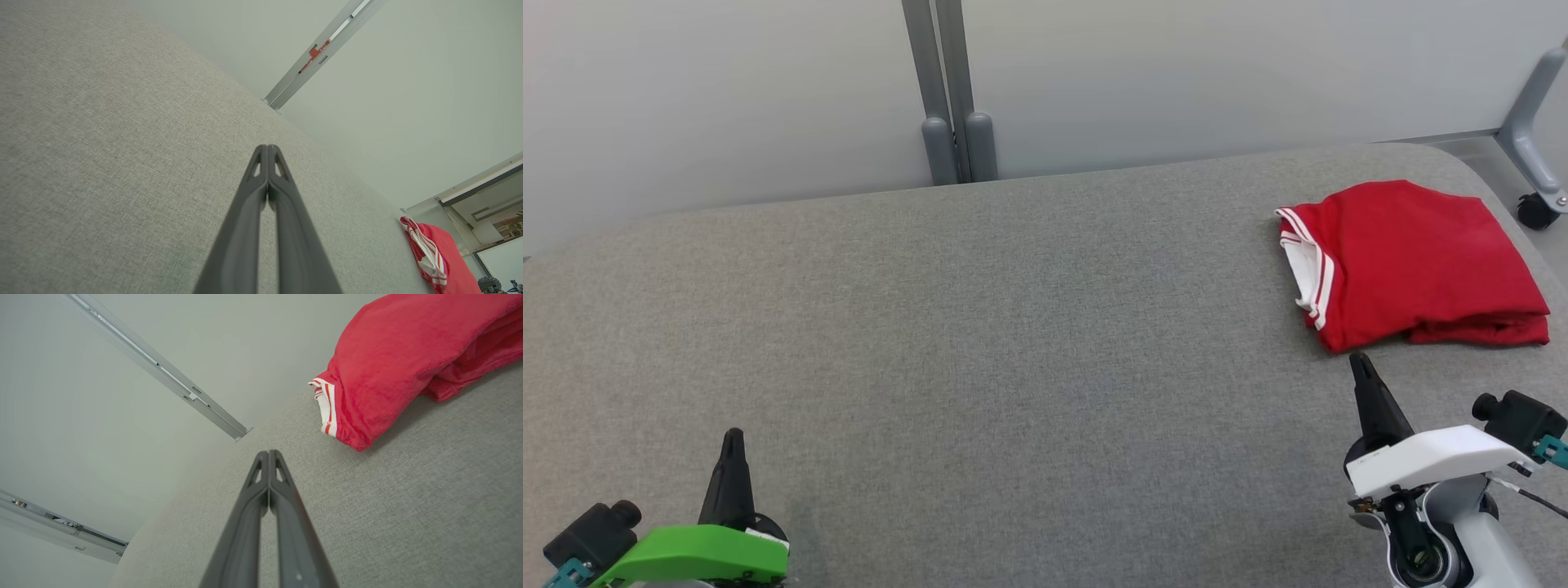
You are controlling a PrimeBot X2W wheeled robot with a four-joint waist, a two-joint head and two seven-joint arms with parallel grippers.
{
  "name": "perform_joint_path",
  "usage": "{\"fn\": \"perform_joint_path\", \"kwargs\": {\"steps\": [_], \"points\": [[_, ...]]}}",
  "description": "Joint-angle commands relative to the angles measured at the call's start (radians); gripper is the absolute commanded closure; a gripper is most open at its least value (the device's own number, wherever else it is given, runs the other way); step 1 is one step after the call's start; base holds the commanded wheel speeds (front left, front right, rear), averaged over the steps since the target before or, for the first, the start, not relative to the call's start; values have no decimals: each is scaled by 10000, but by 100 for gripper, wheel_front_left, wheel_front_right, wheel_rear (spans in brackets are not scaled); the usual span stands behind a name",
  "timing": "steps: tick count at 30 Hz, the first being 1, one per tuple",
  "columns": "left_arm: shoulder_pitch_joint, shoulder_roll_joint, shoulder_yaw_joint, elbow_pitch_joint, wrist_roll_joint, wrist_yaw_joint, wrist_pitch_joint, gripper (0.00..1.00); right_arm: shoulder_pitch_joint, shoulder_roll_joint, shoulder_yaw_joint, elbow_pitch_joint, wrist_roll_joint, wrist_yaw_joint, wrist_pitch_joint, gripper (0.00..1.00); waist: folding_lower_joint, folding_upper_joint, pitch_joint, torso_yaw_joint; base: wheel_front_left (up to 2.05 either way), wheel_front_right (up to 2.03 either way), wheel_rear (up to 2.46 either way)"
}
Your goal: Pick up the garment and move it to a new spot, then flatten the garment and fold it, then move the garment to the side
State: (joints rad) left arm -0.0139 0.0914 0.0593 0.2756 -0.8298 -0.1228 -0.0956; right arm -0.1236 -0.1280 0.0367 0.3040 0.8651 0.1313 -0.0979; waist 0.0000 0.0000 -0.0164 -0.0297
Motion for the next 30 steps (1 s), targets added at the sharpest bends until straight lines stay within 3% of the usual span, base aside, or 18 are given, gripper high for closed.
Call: {"fn": "perform_joint_path", "kwargs": {"steps": [1, 30], "points": [[-337, 31, 64, -150, -385, -39, 80, 100, -57, -6, -114, -182, 334, -2, 81, 100, 0, 0, 3, 5, 0, 0, 0], [-630, -159, 282, -230, -3521, -70, 946, 100, 49, 325, -721, -377, 3354, -2, 961, 100, 0, 0, 67, 103, 0, 0, 0]]}}
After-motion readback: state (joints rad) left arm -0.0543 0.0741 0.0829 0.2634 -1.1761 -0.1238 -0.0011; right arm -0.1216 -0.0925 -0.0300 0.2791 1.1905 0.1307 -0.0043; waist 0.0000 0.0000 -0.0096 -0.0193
